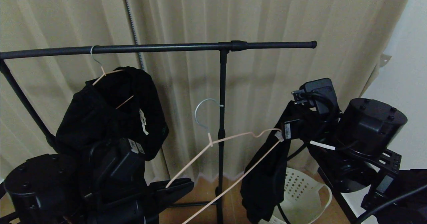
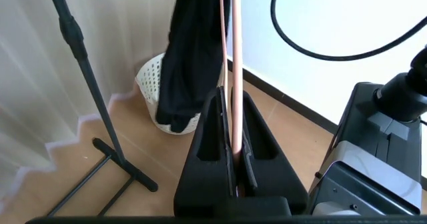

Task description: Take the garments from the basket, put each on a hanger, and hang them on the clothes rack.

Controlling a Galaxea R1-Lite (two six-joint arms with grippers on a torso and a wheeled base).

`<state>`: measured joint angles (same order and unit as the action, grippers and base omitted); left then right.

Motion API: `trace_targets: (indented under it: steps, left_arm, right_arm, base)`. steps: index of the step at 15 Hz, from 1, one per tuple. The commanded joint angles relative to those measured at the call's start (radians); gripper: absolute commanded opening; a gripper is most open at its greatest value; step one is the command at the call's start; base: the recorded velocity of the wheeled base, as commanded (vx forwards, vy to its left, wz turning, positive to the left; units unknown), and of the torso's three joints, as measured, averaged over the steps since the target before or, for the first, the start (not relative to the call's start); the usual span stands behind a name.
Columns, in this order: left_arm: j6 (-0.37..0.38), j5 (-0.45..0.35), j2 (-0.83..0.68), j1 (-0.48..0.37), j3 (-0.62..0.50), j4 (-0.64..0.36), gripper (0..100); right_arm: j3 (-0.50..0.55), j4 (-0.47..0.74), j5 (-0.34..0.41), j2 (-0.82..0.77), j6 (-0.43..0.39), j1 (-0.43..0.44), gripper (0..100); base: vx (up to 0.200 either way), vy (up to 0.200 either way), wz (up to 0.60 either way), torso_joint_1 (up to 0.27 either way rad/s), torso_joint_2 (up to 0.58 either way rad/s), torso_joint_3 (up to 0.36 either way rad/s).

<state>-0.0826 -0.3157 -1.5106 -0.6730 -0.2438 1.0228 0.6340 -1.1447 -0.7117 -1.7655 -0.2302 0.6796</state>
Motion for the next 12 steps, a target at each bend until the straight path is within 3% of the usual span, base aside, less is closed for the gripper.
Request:
trace_targets:
  steps: [1,7,12]
  left_arm:
    - [0.000,0.000,0.000,0.000,-0.003,0.000,0]
    - [0.000,0.004,-0.042,0.003,-0.057,0.002,0]
    - [-0.002,0.020,-0.077,0.007,-0.084,0.003,0]
  right_arm:
    - [0.007,-0.024,-0.012,-0.037,-0.001,-0.002,0]
    - [-0.011,-0.032,-0.015,-0.015,-0.001,0.011,0]
    - [-0.037,-0.030,-0.031,0.024,-0.001,0.078,0]
  base:
    - [0.000,0.000,0.00,0.000,0.00,0.000]
    - [0.000,0.000,0.00,0.000,0.00,0.000]
    - [0.000,0.000,0.00,0.000,0.00,0.000]
